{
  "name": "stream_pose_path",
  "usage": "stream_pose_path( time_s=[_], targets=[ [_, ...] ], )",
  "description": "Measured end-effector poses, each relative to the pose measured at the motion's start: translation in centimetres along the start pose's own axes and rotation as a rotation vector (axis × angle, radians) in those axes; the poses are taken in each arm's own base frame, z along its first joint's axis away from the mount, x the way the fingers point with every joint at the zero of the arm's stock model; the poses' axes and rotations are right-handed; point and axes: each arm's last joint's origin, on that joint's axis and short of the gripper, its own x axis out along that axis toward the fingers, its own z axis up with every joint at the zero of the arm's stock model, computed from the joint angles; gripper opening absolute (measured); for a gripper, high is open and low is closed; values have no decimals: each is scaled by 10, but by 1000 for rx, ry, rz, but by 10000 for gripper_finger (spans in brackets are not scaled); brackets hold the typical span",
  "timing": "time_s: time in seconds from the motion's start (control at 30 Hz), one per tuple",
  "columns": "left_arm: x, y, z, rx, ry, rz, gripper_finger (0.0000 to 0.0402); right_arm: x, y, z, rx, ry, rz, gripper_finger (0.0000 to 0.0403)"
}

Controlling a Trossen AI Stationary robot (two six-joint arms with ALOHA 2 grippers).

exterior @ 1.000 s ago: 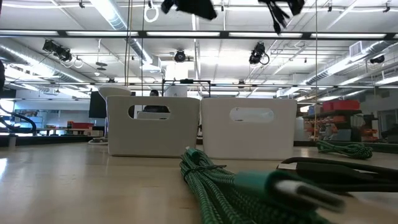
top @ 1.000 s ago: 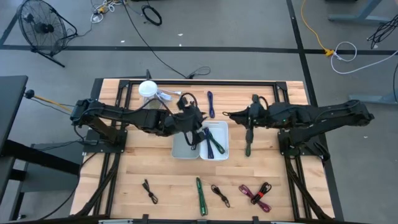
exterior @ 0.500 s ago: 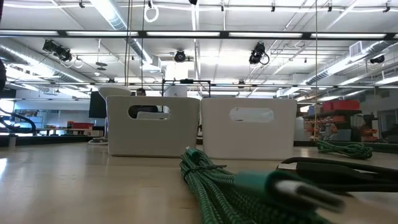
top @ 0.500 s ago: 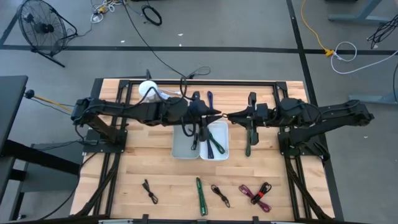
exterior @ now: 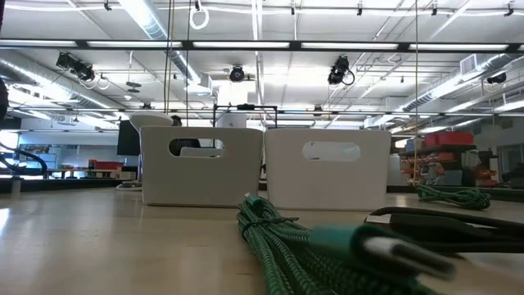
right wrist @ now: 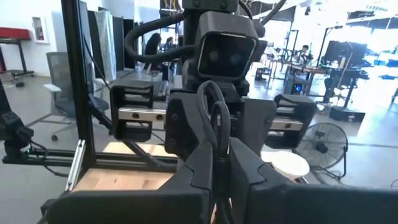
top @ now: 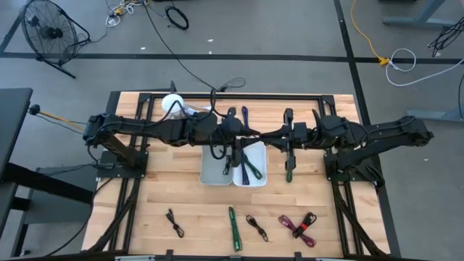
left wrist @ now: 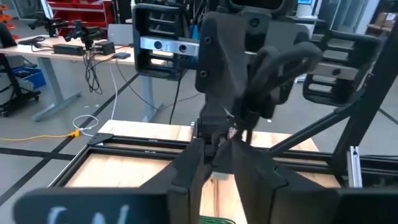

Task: Pick & Place USB Port
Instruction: Put the black charger cable into the gray bin

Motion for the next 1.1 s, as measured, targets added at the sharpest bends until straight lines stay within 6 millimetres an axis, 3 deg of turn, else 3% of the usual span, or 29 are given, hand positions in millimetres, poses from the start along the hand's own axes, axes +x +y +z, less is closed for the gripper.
stream_pose_path(
  time_s=[0.37,0.63,0.8,0.93,1.1],
  targets=[
    [0,-1,1,-2,-10,-8,185,4,1,2,0,-39,0,16],
    [1,-3,2,-13,-29,-48,194,9,0,-1,-17,-34,-2,16],
    [13,-4,-4,-9,-64,-52,194,20,2,-5,-22,-60,14,16],
    [17,-2,-9,-10,-35,-44,165,23,0,-9,-38,-33,-5,16],
    [17,0,-10,-1,-21,-34,39,22,-3,-9,-16,-28,-13,20]
  ],
)
